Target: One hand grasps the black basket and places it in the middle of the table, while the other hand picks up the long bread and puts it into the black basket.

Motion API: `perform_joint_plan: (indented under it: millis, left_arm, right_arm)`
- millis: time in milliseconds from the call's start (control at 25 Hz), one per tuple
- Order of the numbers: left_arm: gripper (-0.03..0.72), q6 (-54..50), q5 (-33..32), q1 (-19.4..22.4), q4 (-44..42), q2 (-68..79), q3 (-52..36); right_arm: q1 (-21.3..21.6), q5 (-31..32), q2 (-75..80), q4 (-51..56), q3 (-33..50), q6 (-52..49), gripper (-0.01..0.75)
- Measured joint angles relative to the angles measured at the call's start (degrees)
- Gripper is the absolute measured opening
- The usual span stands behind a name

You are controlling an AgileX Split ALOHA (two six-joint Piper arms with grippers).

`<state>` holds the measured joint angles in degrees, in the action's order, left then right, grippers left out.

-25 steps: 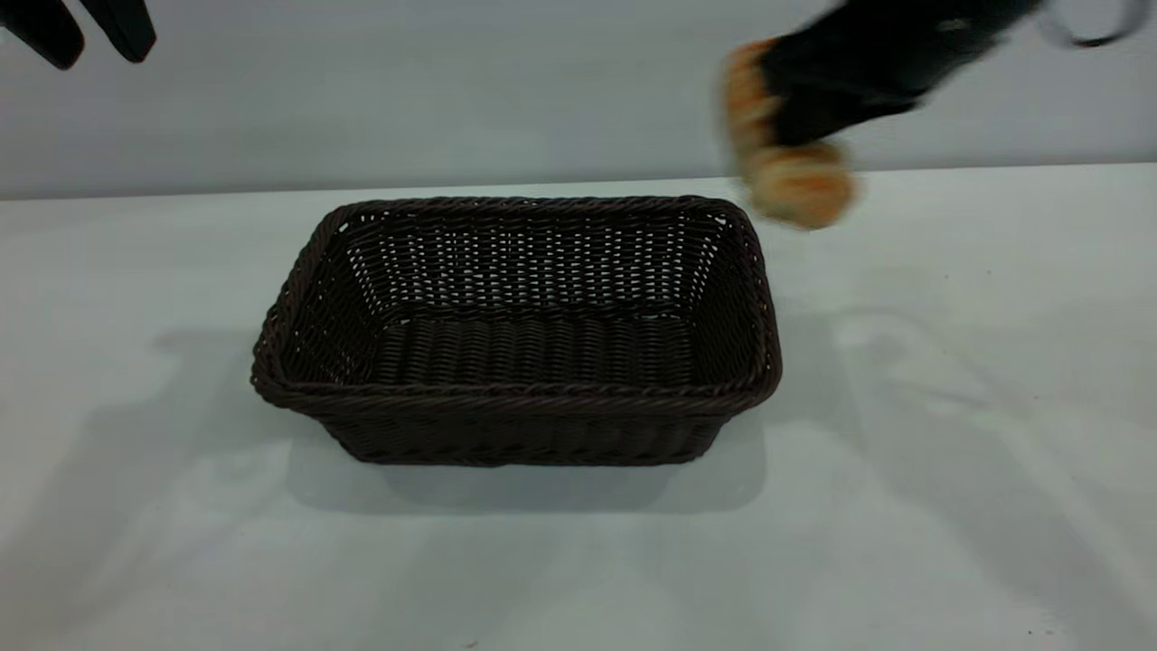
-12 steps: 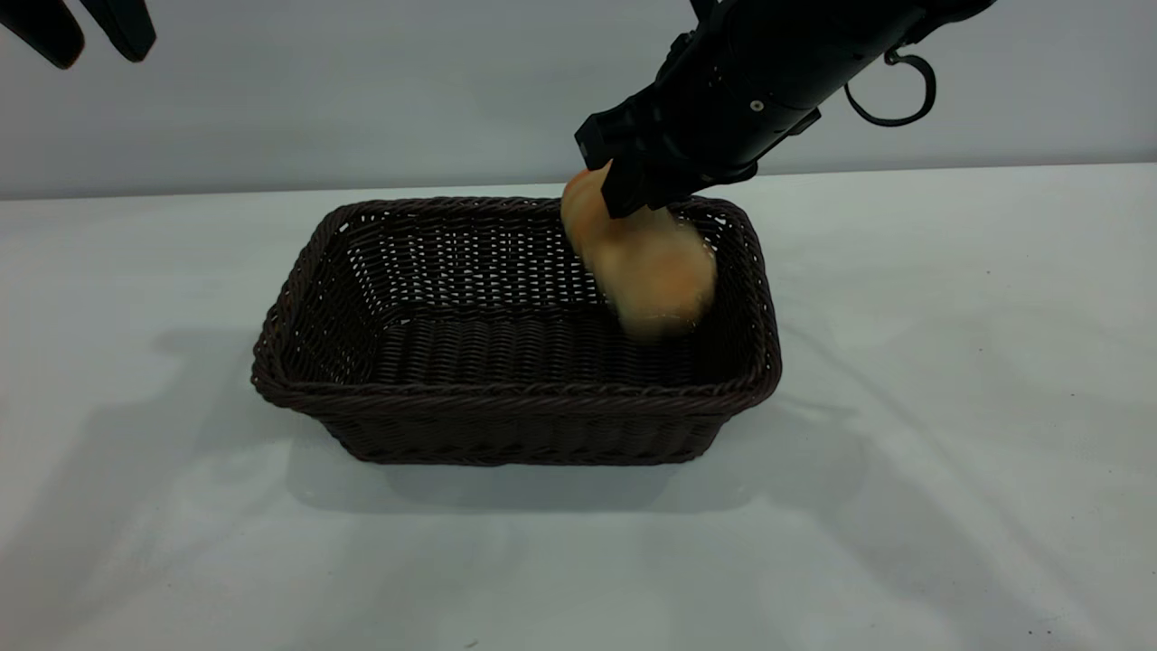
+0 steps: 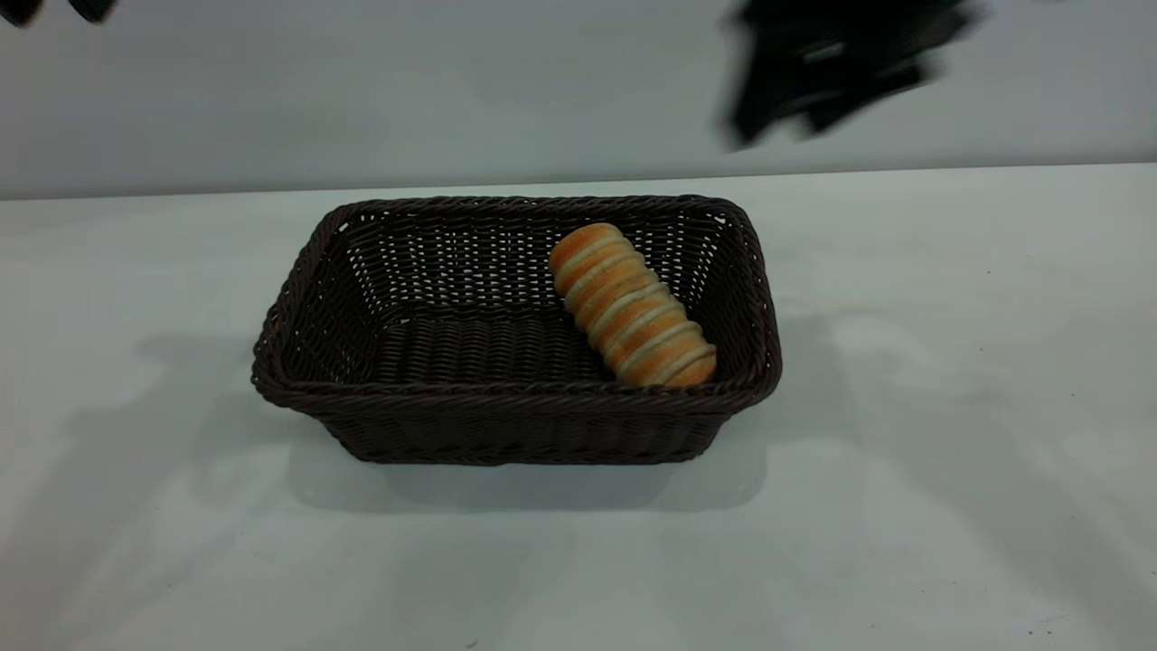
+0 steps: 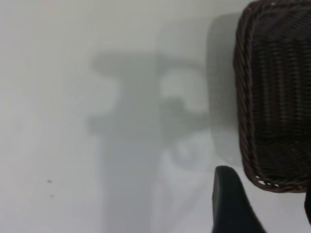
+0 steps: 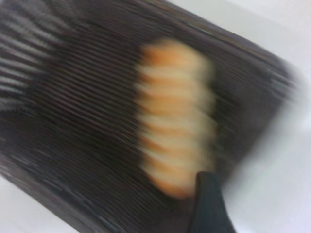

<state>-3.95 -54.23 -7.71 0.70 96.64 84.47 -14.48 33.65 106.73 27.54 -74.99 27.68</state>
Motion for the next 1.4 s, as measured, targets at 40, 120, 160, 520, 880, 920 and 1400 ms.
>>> perform_joint_plan:
  millis: [40, 120, 160, 520, 880, 920, 1400]
  left_arm:
    - [0.429, 0.0, -0.2, 0.0, -0.7, -0.8, 0.0]
    - [0.429, -0.1, -0.9, 0.0, -3.1, -3.0, 0.0]
    - [0.429, -0.1, -1.2, 0.0, -3.9, -4.1, 0.0]
    - [0.428, -2.6, -4.7, 0.0, -8.7, -18.9, 0.0]
    - [0.428, -2.9, -6.0, 0.0, -8.8, -33.7, -9.9]
    - [0.428, -3.0, -6.0, 0.0, -8.7, -36.0, -12.4]
    - [0.428, -3.6, -8.1, 0.0, -8.1, -63.8, -35.0]
  right_arm:
    - [2.0, 2.7, -1.6, -5.6, 0.0, -4.3, 0.515]
    - [5.5, 9.1, -4.9, -15.8, 0.0, -12.8, 0.516]
    - [6.6, 12.0, -6.8, -20.7, 0.0, -15.7, 0.516]
    - [7.5, 27.6, -25.8, -32.3, 0.0, -27.1, 0.516]
    - [7.5, 32.1, -48.5, -30.3, 13.2, -27.3, 0.518]
    - [7.5, 32.1, -51.8, -29.7, 15.4, -27.3, 0.517]
    - [7.5, 35.8, -77.1, -25.2, 28.6, -25.5, 0.517]
